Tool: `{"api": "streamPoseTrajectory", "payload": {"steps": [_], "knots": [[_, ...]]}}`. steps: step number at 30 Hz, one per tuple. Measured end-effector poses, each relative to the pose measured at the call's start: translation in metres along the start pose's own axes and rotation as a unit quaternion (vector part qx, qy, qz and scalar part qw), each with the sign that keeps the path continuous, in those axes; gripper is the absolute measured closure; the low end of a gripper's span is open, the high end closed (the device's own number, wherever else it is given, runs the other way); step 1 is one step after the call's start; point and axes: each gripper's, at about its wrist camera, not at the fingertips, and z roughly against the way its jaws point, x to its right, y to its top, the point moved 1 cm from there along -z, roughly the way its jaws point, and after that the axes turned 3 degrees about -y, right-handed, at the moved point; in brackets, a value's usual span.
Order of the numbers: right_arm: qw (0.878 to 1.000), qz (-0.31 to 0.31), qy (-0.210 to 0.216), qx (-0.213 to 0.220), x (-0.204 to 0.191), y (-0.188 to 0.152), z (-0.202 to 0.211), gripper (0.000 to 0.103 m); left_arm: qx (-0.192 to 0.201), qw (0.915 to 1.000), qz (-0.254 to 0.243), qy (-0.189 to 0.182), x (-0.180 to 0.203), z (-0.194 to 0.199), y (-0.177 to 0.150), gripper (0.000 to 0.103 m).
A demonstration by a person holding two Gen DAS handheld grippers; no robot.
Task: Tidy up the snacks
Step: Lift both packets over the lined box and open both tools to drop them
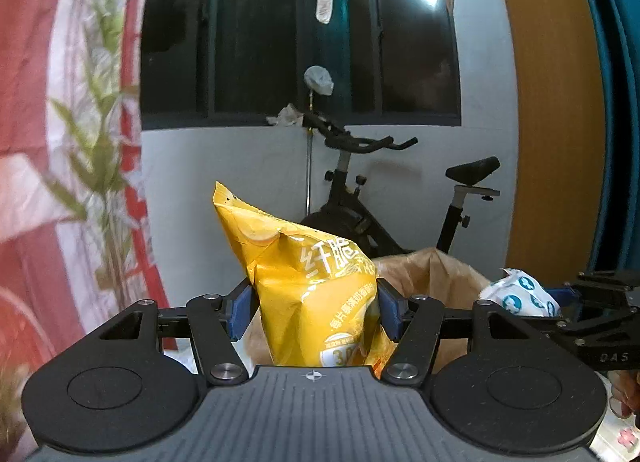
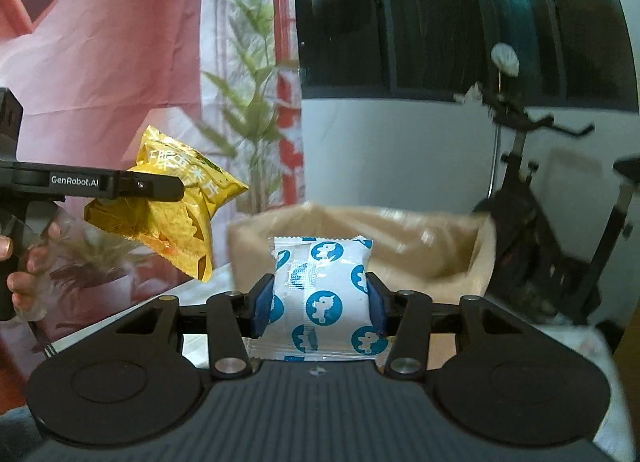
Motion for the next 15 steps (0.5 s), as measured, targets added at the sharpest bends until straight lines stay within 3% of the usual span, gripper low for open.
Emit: {"api": "streamPoseTrajectory", "payload": {"steps": [7,11,15], "knots": [[0.999,0.003,-0.034,0.016,0.026,0.035,-0.05,0.054,0.017,0.9998,-0.003,0.004,0.003,-0.057,0.024,0.038],[0.999,-0.019,-0.049,0.013,0.043,0.045,-0.08,0.054,-0.006,0.9997,0.022,0.005,0.003,-0.09,0.021,0.038],[0.997,-0.038,-0.061,-0.01,0.057,0.043,-0.111,0.054,-0.033,0.9993,0.014,0.009,0.003,-0.119,0.015,0.037]]}}
